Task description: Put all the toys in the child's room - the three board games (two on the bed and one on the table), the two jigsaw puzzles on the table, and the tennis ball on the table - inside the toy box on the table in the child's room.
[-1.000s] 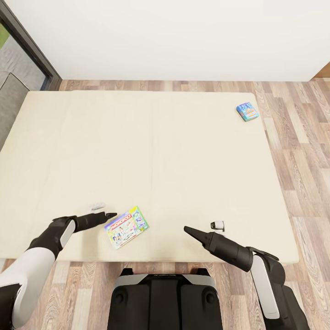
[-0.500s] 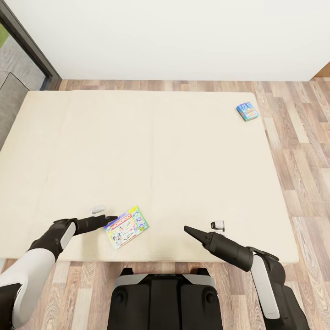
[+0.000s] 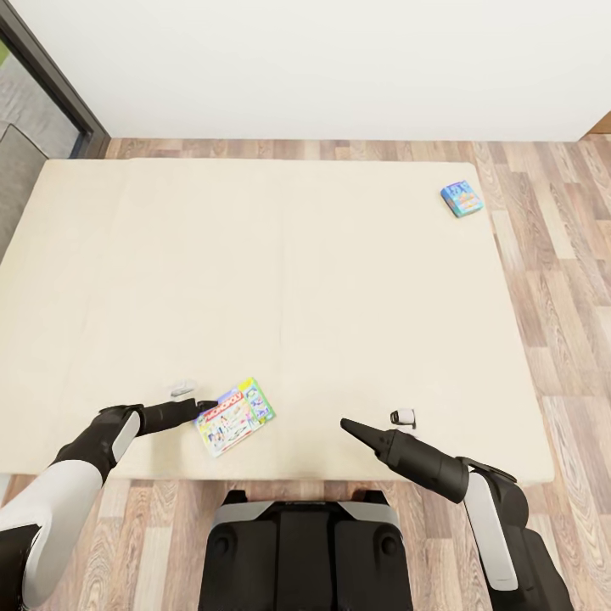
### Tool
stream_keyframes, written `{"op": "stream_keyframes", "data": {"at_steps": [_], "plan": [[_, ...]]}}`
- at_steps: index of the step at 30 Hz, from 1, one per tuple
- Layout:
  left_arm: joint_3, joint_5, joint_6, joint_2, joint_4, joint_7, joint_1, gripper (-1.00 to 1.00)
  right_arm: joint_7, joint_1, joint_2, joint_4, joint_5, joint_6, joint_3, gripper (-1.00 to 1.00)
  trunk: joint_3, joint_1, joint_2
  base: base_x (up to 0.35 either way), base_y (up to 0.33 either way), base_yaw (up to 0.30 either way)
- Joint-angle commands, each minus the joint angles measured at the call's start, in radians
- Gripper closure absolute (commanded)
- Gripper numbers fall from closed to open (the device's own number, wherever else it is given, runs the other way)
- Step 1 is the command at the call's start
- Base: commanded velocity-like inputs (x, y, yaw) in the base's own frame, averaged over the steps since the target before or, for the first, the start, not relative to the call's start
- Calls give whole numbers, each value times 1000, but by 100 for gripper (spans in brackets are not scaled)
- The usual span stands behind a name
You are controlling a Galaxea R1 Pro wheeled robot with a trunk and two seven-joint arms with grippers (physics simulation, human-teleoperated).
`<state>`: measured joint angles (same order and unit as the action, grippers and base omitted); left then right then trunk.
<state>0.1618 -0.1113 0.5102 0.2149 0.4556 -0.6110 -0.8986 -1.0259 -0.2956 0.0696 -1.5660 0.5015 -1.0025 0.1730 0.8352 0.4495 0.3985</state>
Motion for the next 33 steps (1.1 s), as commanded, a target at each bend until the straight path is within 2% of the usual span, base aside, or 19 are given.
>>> {"op": "stream_keyframes", "data": {"at_steps": [1, 11, 18, 21, 33], "plan": [[3, -7, 8, 0, 0, -1, 0, -100, -5, 0, 1, 0, -3, -4, 2, -100, 3, 0, 2, 0, 0, 0], [4, -7, 8, 1, 0, -2, 0, -100, -5, 0, 1, 0, -3, -4, 2, -100, 13, 0, 2, 0, 0, 0], [4, -9, 9, 29, 0, -9, 0, -100, -5, 0, 1, 0, -3, -4, 3, -100, 13, 0, 2, 0, 0, 0], [3, -9, 9, 33, 0, -10, 0, -100, -5, 0, 1, 0, -3, -4, 2, -100, 13, 0, 2, 0, 0, 0], [1, -8, 8, 35, 0, -10, 0, -100, -5, 0, 1, 0, -2, -4, 2, -100, 22, 0, 2, 0, 0, 0]]}}
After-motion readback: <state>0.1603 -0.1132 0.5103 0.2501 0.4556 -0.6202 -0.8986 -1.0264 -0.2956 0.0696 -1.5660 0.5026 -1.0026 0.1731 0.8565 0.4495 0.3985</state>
